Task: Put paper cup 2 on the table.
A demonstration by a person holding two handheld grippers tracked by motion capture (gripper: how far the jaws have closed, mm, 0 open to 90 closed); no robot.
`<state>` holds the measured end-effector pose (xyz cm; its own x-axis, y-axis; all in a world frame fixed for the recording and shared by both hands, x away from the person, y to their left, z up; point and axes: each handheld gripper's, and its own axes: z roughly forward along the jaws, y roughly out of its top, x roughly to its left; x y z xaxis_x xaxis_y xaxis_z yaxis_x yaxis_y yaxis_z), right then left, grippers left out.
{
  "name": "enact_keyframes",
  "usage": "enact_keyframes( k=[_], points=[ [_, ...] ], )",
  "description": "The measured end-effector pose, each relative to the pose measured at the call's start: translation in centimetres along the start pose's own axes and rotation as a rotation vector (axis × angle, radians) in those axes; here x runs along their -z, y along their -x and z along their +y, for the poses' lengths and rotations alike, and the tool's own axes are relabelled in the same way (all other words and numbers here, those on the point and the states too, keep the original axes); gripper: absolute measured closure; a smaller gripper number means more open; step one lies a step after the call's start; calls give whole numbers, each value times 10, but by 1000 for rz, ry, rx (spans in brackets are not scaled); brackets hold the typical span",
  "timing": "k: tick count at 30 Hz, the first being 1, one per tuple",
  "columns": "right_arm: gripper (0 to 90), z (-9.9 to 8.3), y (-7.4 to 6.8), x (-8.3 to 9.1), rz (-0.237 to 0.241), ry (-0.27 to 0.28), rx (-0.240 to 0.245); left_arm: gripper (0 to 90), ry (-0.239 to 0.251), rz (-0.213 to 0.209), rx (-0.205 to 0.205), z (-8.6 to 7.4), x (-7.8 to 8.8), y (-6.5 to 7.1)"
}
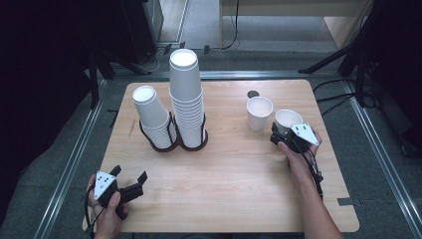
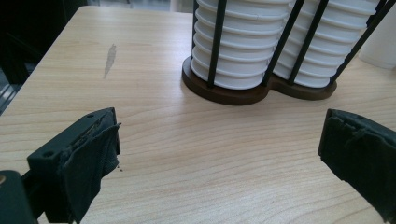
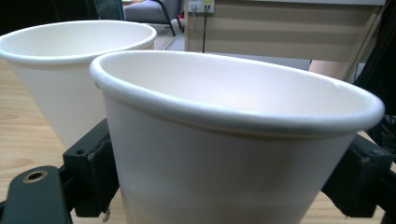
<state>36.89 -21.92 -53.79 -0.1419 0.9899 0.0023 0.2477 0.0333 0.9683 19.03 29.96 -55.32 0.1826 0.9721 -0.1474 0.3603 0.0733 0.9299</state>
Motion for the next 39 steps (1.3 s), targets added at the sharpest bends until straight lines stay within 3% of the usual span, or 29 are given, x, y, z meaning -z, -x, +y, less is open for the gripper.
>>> enact_keyframes(
  k=[5, 12, 20, 34, 39],
  points=[
    [120, 1, 0, 3, 27, -18, -7, 0, 0, -2, 0, 0, 0, 0],
    [100, -2, -3, 5, 50, -34, 24, 0, -2, -2, 0, 0, 0, 0],
    [0, -1, -3, 7, 64, -44, 15, 0, -2, -3, -2, 0, 0, 0],
    [0, 5, -2, 26, 102, -36, 31, 0, 4, -10, -1, 0, 0, -1],
    [0, 6, 2, 34, 120, -40, 14, 0, 1, -11, -5, 0, -1, 0]
  ],
)
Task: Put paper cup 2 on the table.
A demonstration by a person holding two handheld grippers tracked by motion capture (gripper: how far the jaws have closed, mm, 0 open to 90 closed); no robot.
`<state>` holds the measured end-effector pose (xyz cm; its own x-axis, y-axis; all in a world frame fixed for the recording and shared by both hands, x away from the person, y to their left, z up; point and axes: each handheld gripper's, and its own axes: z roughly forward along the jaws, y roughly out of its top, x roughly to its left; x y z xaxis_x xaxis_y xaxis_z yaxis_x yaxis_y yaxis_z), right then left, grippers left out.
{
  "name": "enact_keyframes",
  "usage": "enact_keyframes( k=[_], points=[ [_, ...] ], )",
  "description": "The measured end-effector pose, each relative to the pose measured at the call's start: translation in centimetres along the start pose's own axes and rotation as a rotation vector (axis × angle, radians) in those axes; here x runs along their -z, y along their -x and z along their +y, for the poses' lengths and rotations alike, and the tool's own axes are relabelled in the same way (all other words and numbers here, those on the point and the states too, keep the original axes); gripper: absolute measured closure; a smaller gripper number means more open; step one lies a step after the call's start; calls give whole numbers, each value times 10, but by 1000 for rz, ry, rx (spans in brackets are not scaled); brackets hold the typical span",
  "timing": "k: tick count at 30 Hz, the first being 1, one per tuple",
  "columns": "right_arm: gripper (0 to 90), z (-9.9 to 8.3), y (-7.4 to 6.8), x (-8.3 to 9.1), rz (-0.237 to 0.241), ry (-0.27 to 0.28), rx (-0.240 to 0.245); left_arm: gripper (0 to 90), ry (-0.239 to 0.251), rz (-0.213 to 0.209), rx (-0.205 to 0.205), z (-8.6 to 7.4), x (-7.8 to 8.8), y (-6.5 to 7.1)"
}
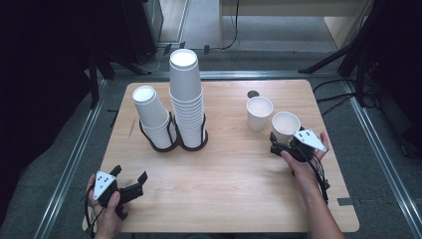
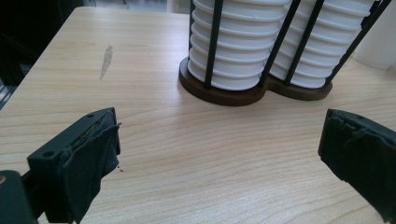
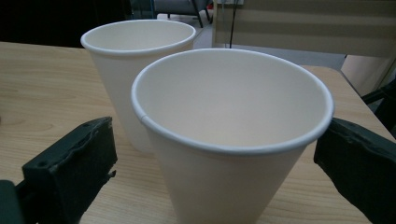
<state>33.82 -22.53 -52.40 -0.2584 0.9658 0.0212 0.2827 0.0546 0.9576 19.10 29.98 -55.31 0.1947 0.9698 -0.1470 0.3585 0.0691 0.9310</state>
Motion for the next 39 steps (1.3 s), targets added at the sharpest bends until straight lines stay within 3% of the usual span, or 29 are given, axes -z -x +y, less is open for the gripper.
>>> enact_keyframes(
  k=[26, 39],
  points=[
    [0, 2, 5, 51, 30, 53, 27, 0, 3, -4, -9, -1, 1, 1],
    [0, -10, 17, 74, 18, 54, 39, 0, 3, -2, -12, -1, 1, 1]
  ],
)
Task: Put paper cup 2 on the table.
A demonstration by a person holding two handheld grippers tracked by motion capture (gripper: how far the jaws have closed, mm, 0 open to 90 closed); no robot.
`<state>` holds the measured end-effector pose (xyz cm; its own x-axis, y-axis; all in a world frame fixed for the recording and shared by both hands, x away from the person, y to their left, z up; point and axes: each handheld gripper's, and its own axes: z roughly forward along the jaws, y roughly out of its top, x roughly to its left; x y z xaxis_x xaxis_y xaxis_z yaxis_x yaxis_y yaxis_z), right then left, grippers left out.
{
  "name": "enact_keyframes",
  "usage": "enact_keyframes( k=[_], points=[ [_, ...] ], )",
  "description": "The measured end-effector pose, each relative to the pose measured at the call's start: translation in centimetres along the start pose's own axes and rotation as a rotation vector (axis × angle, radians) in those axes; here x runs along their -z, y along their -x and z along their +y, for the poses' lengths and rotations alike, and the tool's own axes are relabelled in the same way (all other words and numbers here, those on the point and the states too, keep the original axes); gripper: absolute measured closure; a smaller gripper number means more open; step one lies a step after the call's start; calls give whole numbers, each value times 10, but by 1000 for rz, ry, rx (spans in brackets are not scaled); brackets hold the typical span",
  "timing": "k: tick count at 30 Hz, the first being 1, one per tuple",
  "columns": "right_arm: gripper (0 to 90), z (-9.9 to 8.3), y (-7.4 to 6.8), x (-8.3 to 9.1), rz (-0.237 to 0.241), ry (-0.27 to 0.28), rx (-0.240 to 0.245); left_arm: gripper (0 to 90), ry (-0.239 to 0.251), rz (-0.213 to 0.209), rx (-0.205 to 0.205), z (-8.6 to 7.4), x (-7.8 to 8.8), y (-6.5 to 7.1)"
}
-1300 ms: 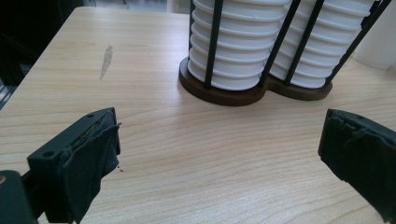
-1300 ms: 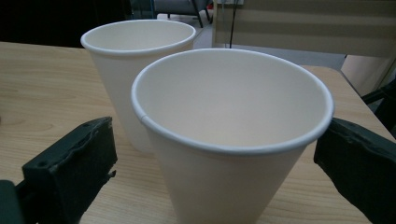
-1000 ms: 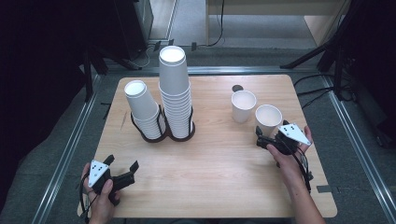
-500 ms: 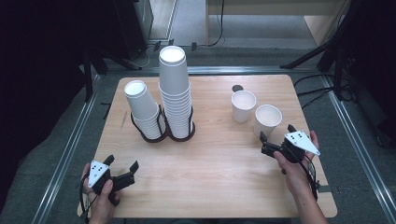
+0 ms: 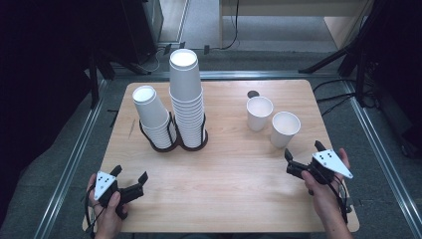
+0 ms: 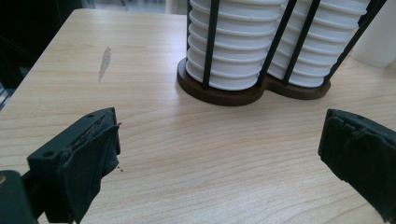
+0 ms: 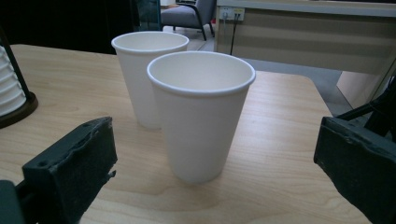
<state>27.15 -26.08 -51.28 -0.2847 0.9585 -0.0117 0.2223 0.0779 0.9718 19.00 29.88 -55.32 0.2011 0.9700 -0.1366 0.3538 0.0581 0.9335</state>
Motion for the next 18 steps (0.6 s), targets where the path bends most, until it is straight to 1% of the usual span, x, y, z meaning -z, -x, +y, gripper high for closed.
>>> enact_keyframes(
  k=[4, 10, 18],
  points=[
    [0, -6, 3, 4, -6, -12, -4, 0, 0, 1, -1, 0, 0, 0],
    [0, -12, 8, 13, -15, -21, 3, 0, 2, 1, 2, 0, 0, 0],
    [0, -20, 17, 23, -43, -36, 2, 0, 2, 5, 1, 0, 0, 0]
  ],
)
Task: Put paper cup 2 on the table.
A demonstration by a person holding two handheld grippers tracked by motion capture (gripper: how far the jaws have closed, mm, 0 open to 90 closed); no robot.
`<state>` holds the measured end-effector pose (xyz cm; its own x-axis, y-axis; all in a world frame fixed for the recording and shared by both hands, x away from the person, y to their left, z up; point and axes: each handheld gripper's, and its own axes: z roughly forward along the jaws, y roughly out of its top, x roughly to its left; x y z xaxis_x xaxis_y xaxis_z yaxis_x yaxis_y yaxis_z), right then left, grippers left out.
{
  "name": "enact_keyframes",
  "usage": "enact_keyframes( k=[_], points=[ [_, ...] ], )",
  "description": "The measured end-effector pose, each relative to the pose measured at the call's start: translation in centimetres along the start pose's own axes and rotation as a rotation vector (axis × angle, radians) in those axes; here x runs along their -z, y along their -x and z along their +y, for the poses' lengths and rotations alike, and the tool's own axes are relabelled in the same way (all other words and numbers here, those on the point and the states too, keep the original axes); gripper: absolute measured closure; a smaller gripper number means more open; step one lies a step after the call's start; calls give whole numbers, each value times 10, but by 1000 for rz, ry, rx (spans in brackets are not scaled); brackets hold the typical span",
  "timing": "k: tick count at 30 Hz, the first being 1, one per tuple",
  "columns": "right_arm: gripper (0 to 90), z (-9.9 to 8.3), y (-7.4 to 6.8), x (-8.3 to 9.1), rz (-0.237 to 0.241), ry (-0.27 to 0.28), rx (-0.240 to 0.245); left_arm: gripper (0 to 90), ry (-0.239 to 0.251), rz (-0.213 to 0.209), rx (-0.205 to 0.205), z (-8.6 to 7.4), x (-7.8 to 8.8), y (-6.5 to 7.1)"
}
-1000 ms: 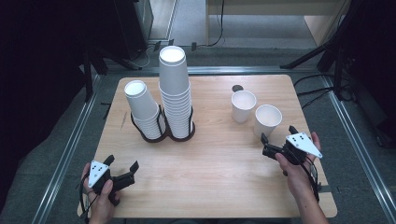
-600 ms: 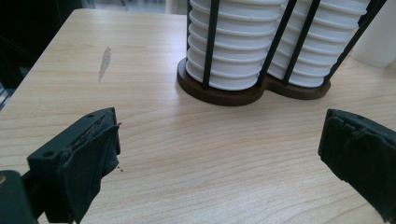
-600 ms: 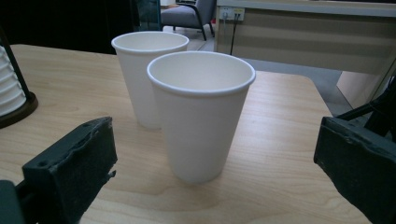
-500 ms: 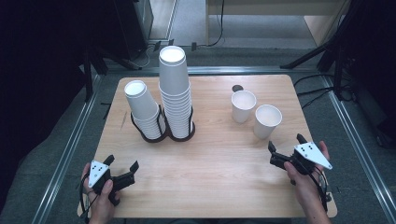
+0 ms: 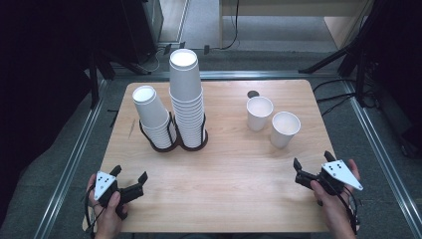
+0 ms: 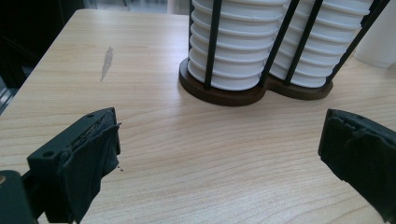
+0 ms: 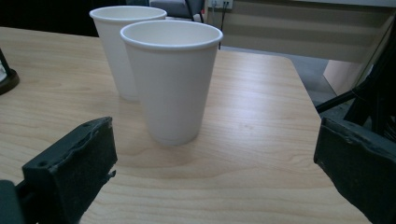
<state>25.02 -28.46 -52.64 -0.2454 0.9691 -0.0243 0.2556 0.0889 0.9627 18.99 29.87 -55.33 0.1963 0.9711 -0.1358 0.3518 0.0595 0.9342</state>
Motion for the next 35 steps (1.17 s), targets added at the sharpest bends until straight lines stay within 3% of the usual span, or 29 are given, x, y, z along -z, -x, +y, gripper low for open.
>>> enact_keyframes(
  k=[25, 35],
  points=[
    [0, -25, 39, 34, -86, -47, -8, 0, 1, 1, -3, 0, 0, 1],
    [0, -31, 48, 43, -107, -67, -22, 0, 3, 0, 3, 1, -1, 0]
  ],
)
